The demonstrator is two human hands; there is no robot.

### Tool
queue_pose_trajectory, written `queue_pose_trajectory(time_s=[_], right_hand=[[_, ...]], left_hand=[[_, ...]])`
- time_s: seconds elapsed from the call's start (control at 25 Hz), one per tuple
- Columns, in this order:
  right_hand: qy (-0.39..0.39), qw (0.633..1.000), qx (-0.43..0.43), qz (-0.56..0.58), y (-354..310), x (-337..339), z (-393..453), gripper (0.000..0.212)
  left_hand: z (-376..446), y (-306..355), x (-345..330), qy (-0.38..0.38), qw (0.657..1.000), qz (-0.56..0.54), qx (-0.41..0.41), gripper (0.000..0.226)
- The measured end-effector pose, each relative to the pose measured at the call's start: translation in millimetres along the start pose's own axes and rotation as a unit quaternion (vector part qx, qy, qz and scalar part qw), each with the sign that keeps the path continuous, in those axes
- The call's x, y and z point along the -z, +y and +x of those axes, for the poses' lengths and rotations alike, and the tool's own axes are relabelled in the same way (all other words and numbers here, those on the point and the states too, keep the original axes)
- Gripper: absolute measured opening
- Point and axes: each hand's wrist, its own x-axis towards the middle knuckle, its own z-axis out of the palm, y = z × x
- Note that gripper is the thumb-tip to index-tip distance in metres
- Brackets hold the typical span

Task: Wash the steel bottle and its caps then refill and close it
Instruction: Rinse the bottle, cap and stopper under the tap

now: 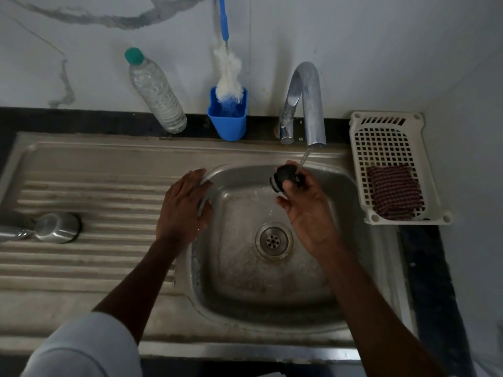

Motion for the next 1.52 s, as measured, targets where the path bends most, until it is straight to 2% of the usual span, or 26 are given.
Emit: queue_pose_trajectory(time_s=[0.08, 0.16, 0.24, 0.28, 0.32, 0.4, 0.44, 0.48, 0.56, 0.64, 0.72, 0.8, 0.88, 0.92, 0.96, 1.0, 1.08, 1.12, 1.16, 1.24, 1.32, 1.44, 1.52], right_hand=[[0.007, 0.996, -0.005, -0.087, -9.8, -7.4, -1.0, 0.054], [0.007, 0.974, 0.047, -0.223, -13.5, -6.5, -2.5, 0.055], [0.024, 0.962, 0.078, -0.262, -12.6, 0.1, -7.0, 0.059], [0.037, 0.965, 0.085, -0.247, -13.1, 4.9, -10.6, 0.059], [0.051, 0.970, 0.085, -0.223, -13.6, 9.6, -12.6, 0.057], [0.075, 0.979, 0.059, -0.182, -16.6, 14.9, -15.8, 0.049], [0.087, 0.976, 0.047, -0.192, -18.0, 16.1, -15.8, 0.045], [0.098, 0.969, 0.047, -0.221, -19.2, 18.2, -15.3, 0.043], [0.113, 0.951, 0.065, -0.279, -24.8, 20.5, -17.9, 0.043], [0.123, 0.934, 0.087, -0.325, -35.2, 21.1, -23.0, 0.050], [0.119, 0.914, 0.119, -0.369, -50.4, 19.2, -30.3, 0.057], [0.125, 0.893, 0.191, -0.387, -67.4, 11.5, -40.9, 0.056], [0.135, 0.866, 0.289, -0.384, -74.4, 2.4, -50.6, 0.045], [0.145, 0.862, 0.311, -0.374, -64.8, 1.3, -53.2, 0.039], [0.155, 0.866, 0.297, -0.372, -46.5, 5.2, -54.4, 0.032], [0.165, 0.873, 0.246, -0.387, -21.9, 13.1, -52.3, 0.024], [0.140, 0.873, 0.036, -0.466, 32.2, 34.0, -46.9, 0.018], [0.116, 0.855, -0.056, -0.502, 55.7, 46.7, -48.2, 0.023], [0.109, 0.845, -0.091, -0.515, 71.0, 55.3, -51.2, 0.030], [0.119, 0.872, -0.073, -0.469, 77.9, 55.6, -58.9, 0.043], [0.114, 0.908, -0.047, -0.400, 68.0, 42.0, -71.2, 0.051], [0.111, 0.945, -0.016, -0.306, 52.7, 22.1, -83.1, 0.047], [0.087, 0.966, 0.017, -0.245, 43.0, 6.1, -93.7, 0.047]], left_hand=[[-0.7, 1.2, 1.9, -0.015, 1.000, 0.005, 0.004, 0.058], [-3.3, 7.4, 4.7, -0.013, 1.000, -0.013, 0.014, 0.055], [-5.1, 30.5, 15.7, 0.037, 0.983, -0.155, 0.093, 0.045], [-1.2, 51.2, 25.2, 0.063, 0.955, -0.256, 0.135, 0.043], [7.6, 75.6, 36.3, 0.058, 0.918, -0.359, 0.158, 0.044], [42.6, 116.7, 45.0, -0.006, 0.863, -0.484, 0.146, 0.055], [64.2, 134.9, 49.0, -0.054, 0.835, -0.531, 0.131, 0.063], [86.7, 150.9, 49.6, -0.101, 0.792, -0.590, 0.122, 0.074], [111.0, 177.0, 58.9, -0.134, 0.724, -0.661, 0.147, 0.092], [113.8, 196.2, 68.4, -0.140, 0.693, -0.689, 0.160, 0.089], [112.3, 199.8, 69.9, -0.133, 0.678, -0.705, 0.158, 0.085], [115.4, 186.3, 66.9, -0.132, 0.681, -0.701, 0.168, 0.087], [107.4, 168.8, 64.3, -0.151, 0.732, -0.645, 0.158, 0.087], [96.8, 159.2, 58.2, -0.161, 0.768, -0.603, 0.143, 0.088], [82.2, 150.4, 48.8, -0.155, 0.799, -0.566, 0.126, 0.088], [63.3, 142.5, 41.2, -0.129, 0.824, -0.535, 0.132, 0.084], [25.7, 127.2, 26.8, -0.080, 0.841, -0.507, 0.171, 0.063], [7.6, 121.1, 21.8, -0.063, 0.846, -0.493, 0.190, 0.054], [-10.2, 115.0, 18.4, -0.040, 0.861, -0.466, 0.199, 0.050], [-41.1, 98.8, 9.3, 0.012, 0.886, -0.414, 0.211, 0.046], [-71.7, 81.2, 5.6, 0.072, 0.891, -0.382, 0.235, 0.044], [-108.1, 58.1, 5.3, 0.132, 0.890, -0.359, 0.249, 0.053], [-128.6, 42.6, 7.1, 0.152, 0.909, -0.321, 0.219, 0.052]])
